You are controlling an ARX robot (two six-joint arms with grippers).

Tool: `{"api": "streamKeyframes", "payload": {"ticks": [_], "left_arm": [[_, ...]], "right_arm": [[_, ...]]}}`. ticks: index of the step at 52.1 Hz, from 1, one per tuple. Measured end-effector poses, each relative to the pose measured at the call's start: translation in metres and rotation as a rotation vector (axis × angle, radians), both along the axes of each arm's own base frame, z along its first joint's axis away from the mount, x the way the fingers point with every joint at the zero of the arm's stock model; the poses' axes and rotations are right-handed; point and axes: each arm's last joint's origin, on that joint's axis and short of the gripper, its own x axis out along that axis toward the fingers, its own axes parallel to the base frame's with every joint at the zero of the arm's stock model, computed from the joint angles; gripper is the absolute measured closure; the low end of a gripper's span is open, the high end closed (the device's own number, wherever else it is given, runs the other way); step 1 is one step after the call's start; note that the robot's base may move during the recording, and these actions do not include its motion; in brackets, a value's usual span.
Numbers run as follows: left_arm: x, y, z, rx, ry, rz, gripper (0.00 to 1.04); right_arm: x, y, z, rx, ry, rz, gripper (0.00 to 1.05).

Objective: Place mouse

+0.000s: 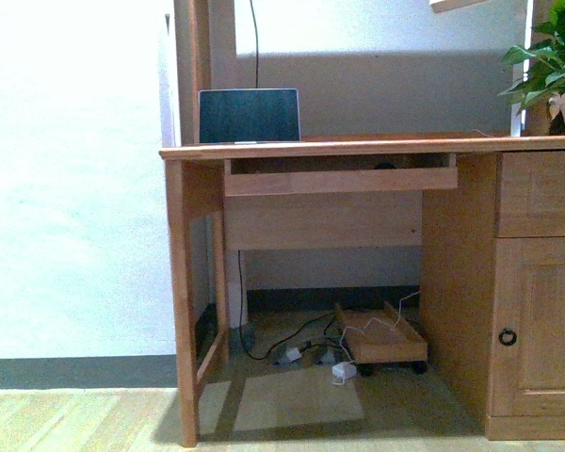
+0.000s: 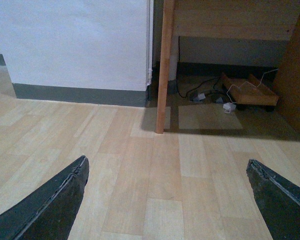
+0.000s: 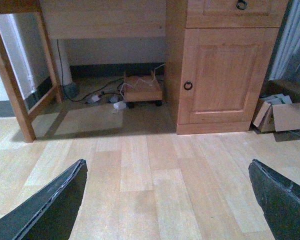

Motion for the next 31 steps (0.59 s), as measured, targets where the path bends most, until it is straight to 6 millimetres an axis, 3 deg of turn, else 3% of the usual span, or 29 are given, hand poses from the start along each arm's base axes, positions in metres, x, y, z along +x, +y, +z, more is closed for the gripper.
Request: {"api": "streamKeyframes", "payload": {"ticks": [31], "left_arm": [[0.0000, 0.0000, 0.0000, 0.000, 0.000, 0.000, 0.08]], "right_arm": [[0.0000, 0.0000, 0.0000, 0.000, 0.000, 0.000, 0.07]]}}
